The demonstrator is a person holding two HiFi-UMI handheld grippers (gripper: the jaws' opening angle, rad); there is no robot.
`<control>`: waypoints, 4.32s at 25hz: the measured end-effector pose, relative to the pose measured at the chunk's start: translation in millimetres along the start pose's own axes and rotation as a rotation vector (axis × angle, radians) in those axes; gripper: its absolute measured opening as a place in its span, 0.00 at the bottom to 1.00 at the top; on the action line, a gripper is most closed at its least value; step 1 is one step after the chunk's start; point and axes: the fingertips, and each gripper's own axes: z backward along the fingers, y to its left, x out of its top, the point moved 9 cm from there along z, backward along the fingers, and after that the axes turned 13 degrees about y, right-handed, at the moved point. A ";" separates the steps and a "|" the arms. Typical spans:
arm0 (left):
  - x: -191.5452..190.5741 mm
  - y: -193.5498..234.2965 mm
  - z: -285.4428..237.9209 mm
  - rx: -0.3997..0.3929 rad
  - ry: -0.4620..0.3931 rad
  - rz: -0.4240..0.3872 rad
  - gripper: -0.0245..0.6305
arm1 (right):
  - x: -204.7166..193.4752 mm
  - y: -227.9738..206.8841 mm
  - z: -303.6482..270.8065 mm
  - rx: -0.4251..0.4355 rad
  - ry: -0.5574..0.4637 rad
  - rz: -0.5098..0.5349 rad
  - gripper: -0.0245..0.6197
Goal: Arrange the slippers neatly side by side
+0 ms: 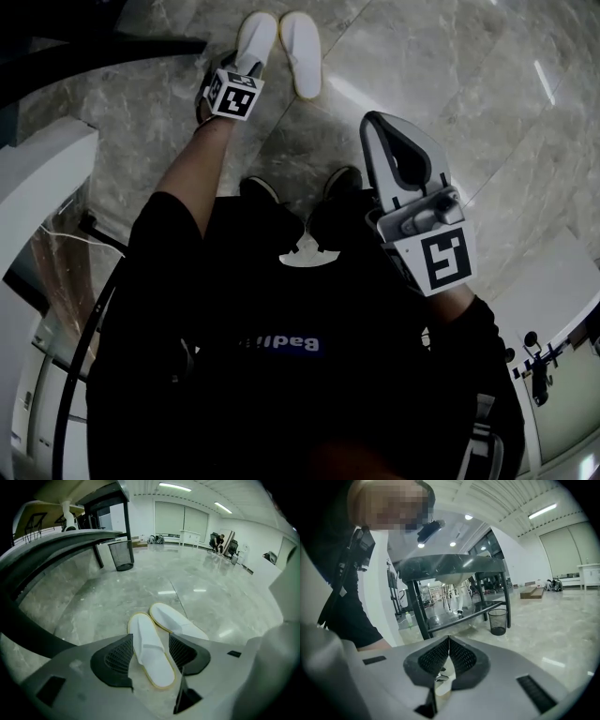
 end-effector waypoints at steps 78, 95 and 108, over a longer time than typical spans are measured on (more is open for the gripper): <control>-5.1 -23.6 88.3 0.013 0.002 0.369 0.38 | 28.3 43.0 9.2 0.087 0.064 -0.009 0.04; 34.5 -92.3 518.9 0.011 -0.155 0.171 0.38 | 242.2 115.1 226.4 0.042 0.245 0.013 0.04; 86.9 -108.0 741.7 0.019 -0.404 0.114 0.38 | 330.7 158.7 301.4 0.067 0.192 0.059 0.04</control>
